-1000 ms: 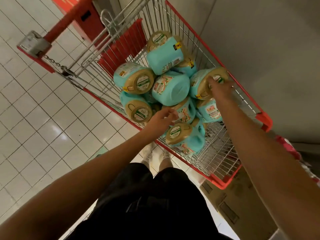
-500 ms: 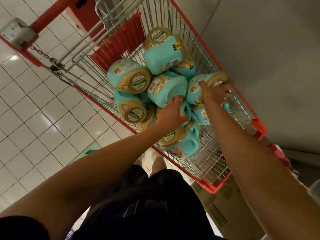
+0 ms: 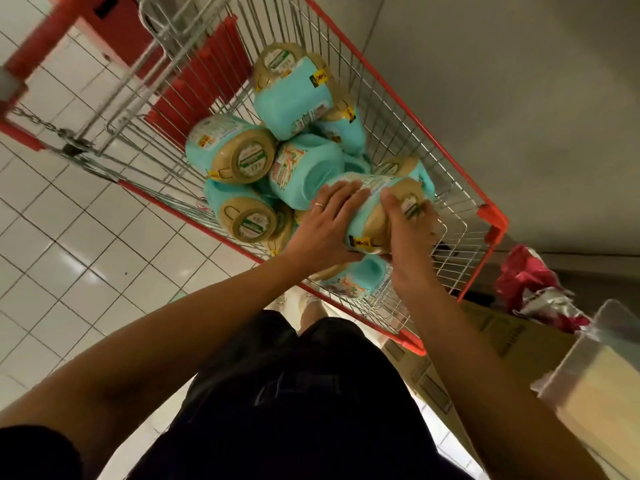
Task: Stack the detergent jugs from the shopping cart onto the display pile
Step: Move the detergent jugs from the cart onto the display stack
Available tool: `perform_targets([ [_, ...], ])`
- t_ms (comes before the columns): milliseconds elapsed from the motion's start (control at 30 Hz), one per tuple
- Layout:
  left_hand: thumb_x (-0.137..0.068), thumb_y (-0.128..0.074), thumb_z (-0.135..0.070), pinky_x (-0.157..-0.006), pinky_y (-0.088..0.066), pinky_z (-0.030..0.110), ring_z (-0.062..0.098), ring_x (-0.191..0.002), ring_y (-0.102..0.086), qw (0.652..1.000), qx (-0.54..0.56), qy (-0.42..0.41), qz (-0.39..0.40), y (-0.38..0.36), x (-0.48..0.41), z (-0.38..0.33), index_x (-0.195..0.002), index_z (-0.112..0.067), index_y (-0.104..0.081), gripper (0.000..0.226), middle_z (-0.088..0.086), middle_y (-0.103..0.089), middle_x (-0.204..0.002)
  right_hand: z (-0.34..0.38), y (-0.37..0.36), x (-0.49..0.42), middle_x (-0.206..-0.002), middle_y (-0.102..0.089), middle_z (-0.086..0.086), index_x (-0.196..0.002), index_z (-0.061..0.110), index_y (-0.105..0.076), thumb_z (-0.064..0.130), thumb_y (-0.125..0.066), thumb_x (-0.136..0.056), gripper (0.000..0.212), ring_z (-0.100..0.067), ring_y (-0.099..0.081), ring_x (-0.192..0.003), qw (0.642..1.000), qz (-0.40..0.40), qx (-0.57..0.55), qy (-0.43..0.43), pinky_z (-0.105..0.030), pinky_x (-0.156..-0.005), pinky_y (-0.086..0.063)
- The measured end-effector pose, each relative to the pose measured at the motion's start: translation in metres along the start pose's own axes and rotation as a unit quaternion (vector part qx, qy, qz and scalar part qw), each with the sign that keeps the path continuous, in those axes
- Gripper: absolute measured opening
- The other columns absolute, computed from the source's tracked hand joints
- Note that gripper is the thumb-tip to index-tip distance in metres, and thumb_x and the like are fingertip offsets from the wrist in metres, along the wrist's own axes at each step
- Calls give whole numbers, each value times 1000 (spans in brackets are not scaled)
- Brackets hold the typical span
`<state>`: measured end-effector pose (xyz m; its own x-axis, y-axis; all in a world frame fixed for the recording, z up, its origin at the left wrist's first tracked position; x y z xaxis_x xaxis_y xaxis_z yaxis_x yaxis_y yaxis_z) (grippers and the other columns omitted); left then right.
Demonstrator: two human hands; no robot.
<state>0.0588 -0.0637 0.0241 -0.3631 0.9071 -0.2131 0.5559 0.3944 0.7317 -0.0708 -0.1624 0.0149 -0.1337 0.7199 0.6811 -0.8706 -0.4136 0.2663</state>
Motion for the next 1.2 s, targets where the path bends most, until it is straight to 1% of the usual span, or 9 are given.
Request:
perform_targets([
  [100, -65, -88, -59, -102, -51, 37, 17, -122, -59, 965, 181, 188, 12, 33, 17, 34, -148, -25, -42, 100, -2, -61, -133, 10, 0, 12, -146, -57, -6, -150, 38, -44, 83, -51, -84, 81, -23, -67, -121, 992, 74, 59, 83, -46, -89, -62],
  [233, -68, -88, -46, -90, -65, 42, 20, -105, -78, 815, 448, 367, 13, 52, 57, 64, -129, -19, -59, 73, 0, -80, -114, 12, -1, 23, -131, -66, -7, -142, 24, -51, 61, -47, -105, 52, -25, -69, -117, 981, 71, 106, 149, -49, -99, -59],
  [367, -73, -86, -52, -79, -65, 36, 30, -102, -79, 750, 537, 385, 34, 62, 85, 55, -110, -27, -76, 46, 9, -81, -113, 0, -31, 52, -130, -71, -2, -133, 26, -62, 73, -47, -95, 63, -24, -68, -122, 976, 172, 52, 119, -53, -109, -54],
  [500, -62, -90, -68, -86, -65, 43, 35, -107, -77, 681, 606, 410, 37, 65, 106, 41, -120, -14, -72, 81, 19, -77, -121, -16, -52, 80, -116, -79, -7, -123, 23, -69, 92, -66, -65, 90, -21, -77, -105, 976, 203, -72, 21, -43, -83, -65],
  [600, -71, -81, -75, -93, -64, 46, 37, -113, -74, 664, 606, 438, 33, 67, 119, 37, -133, -6, -63, 94, 22, -73, -128, -27, -54, 88, -112, -81, -3, -125, 25, -69, 74, -48, -90, 64, -20, -78, -103, 974, 205, -93, 17, -35, -74, -64],
  [733, -100, -45, -63, -86, -66, 42, 32, -105, -77, 645, 589, 486, 24, 64, 130, 33, -124, -13, -66, 60, 18, -77, -121, -45, -48, 100, -114, -81, -3, -116, 33, -77, 76, -48, -86, 60, -22, -78, -106, 976, 188, -106, 3, -39, -78, -64],
  [967, -102, -45, -67, -78, -65, 40, 31, -108, -77, 653, 570, 485, 118, 40, 128, -6, -115, -25, -79, 55, 13, -78, -120, -90, 6, 122, -114, -81, 3, -107, 44, -81, 95, -47, -76, 68, -18, -78, -106, 983, 109, -150, -13, -44, -86, -64],
  [1067, -104, -43, -67, -79, -65, 38, 28, -111, -76, 656, 562, 474, 171, 23, 128, -34, -110, -34, -83, 53, 10, -78, -122, -108, 36, 139, -122, -78, 1, -116, 41, -78, 91, -44, -81, 70, -20, -75, -114, 979, 83, -188, -3, -49, -96, -62],
  [1200, -107, -38, -63, -87, -63, 40, 28, -119, -73, 676, 542, 439, 236, -3, 131, -83, -119, -34, -80, 52, 10, -76, -129, -141, 87, 164, -117, -79, -2, -107, 40, -82, 85, -40, -86, 65, -24, -75, -114, 967, 29, -253, -6, -54, -101, -59],
])
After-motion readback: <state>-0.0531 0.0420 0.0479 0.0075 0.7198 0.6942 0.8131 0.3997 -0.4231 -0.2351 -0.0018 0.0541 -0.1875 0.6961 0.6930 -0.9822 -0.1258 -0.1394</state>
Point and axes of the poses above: each hand's wrist, its own x-axis away from the middle knuckle, its own y-axis out of the back of the hand, z = x × y, the point moved 8 cm from there along -x, towards the middle knuckle
